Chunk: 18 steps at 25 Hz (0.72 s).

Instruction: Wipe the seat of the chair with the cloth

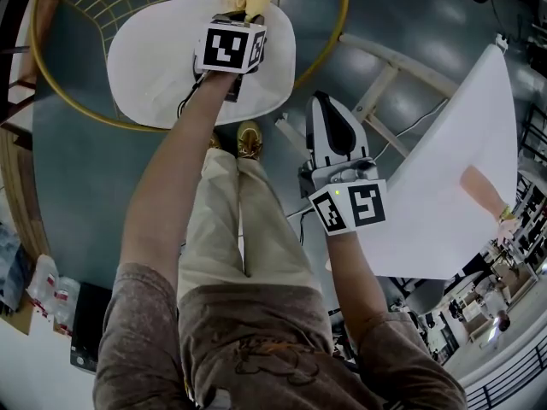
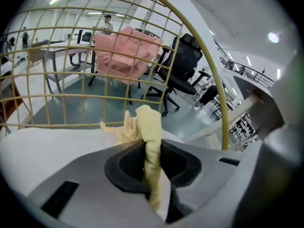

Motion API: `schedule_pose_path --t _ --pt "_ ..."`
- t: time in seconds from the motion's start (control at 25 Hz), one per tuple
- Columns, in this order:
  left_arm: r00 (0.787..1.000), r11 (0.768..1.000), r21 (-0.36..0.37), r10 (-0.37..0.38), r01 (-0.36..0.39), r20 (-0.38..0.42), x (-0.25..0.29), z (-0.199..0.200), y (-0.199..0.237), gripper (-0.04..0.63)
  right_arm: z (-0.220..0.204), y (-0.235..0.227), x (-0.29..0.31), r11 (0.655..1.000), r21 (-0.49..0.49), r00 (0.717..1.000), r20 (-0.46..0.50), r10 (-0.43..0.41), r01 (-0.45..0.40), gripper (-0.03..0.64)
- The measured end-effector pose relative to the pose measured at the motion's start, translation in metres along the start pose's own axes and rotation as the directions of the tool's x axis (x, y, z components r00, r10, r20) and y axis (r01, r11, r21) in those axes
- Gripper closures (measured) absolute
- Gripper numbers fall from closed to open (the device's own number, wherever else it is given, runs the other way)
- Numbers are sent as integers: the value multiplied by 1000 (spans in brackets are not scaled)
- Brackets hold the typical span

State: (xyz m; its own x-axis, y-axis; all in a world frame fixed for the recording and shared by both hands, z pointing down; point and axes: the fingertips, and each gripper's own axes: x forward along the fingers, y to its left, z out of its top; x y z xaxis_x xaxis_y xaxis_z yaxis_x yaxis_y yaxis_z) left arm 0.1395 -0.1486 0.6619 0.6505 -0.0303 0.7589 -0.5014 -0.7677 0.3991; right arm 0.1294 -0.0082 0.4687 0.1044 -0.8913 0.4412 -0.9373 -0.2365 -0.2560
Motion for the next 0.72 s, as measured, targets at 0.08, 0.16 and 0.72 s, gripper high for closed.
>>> schedule_pose_path --t 0.08,0.16,0.72 --pt "999 999 -11 -45 45 0 0 3 -15 522 -1 -1 -1 1000 4 1000 0 -5 5 589" --pt "996 996 -26 -87 87 1 1 4 -26 522 -2 -2 -2 1000 10 1000 0 -10 10 589" --pt "964 959 -119 -245 256 100 -27 18 -59 520 -5 -2 -9 1000 -3 1000 -12 -8 8 589"
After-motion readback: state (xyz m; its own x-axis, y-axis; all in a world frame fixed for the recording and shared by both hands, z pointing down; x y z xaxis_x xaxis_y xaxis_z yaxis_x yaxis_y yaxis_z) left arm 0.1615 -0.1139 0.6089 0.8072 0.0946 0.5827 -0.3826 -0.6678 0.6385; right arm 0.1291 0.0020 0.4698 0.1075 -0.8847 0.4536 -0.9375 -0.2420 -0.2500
